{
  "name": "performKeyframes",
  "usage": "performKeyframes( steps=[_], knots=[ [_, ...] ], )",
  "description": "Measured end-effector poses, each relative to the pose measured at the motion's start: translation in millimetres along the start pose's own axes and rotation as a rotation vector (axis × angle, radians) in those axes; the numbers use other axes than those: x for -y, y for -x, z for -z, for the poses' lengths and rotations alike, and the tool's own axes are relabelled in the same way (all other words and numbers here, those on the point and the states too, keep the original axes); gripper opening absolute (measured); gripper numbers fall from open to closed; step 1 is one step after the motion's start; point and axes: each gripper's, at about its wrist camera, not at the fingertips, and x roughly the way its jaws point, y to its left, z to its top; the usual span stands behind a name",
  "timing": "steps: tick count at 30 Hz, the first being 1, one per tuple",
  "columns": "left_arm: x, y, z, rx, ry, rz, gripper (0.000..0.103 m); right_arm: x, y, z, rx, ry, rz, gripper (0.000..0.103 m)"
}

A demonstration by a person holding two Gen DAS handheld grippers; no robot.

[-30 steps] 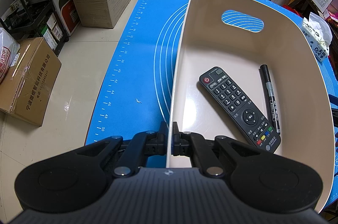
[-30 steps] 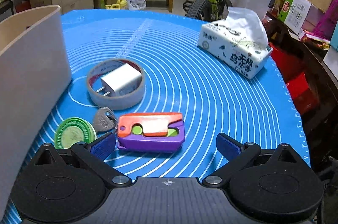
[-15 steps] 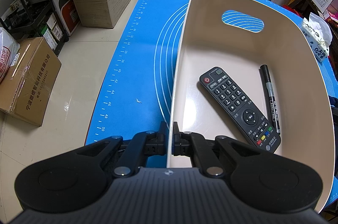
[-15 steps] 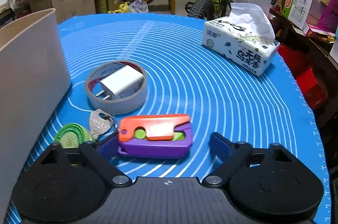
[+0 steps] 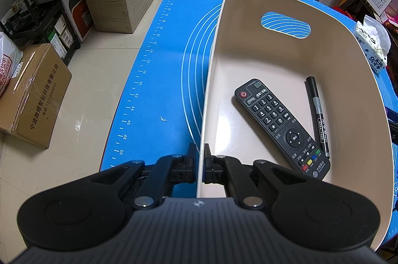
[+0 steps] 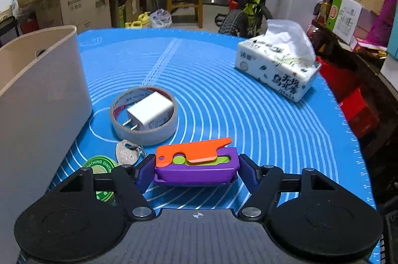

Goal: Organize rigid objects
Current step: 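Carry the toy knife into the bin with the right tool and release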

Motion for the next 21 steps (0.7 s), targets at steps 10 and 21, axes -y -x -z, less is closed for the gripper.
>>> performKeyframes(
  steps=[10,21],
  knots=[
    [0,0,0,0.0,-0.001,-0.001,0.006,-7,48,-20,0.137,0.005,-0.009,0.072],
    [0,0,0,0.0,-0.001,-0.001,0.006,-45,105,-63,0.296,0.057,-0.126,0.072]
  ],
)
